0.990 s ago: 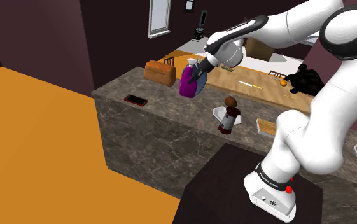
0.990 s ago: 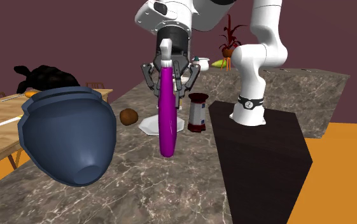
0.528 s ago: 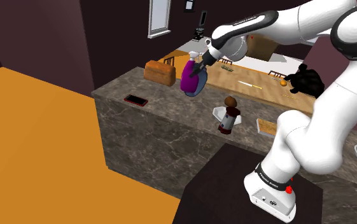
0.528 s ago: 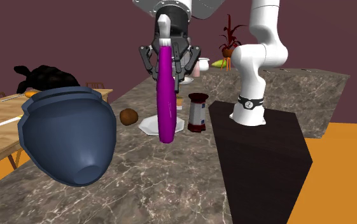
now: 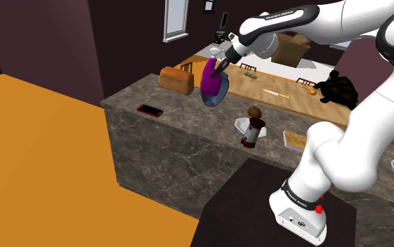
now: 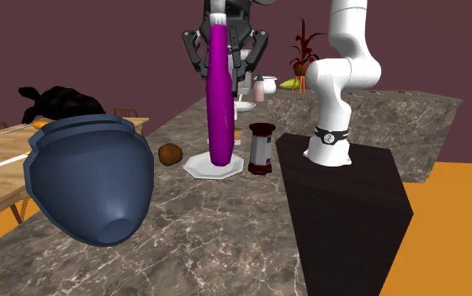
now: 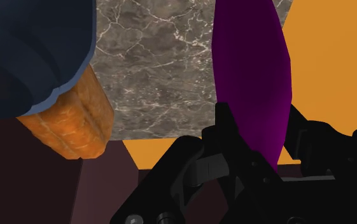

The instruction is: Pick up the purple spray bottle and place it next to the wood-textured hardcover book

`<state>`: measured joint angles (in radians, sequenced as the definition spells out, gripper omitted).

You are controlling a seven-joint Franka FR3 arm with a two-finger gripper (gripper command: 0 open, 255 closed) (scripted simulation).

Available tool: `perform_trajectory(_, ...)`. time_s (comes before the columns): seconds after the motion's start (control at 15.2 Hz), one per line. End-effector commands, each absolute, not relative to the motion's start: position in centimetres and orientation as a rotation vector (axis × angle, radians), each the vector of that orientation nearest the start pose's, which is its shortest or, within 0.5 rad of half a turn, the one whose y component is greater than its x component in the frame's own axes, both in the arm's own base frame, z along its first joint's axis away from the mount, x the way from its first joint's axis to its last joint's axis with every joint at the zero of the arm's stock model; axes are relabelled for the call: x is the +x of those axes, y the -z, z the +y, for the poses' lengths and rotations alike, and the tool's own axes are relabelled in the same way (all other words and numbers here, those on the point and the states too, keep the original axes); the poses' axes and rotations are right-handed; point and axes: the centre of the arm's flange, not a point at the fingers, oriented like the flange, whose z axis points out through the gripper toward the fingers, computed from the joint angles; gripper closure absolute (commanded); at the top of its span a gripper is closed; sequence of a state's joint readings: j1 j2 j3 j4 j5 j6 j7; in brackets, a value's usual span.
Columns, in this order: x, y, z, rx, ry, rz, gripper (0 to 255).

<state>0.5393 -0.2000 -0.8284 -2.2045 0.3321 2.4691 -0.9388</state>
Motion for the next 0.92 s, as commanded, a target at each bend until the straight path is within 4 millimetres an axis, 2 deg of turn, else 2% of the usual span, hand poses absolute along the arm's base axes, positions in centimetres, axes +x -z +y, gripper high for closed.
perform_trajectory(0.0,51.2,-49.1,-17.1,-2.862,0.811,-0.593,255)
perform_trajectory(0.86,51.2,-56.0,-17.1,-2.862,0.811,-0.593,255)
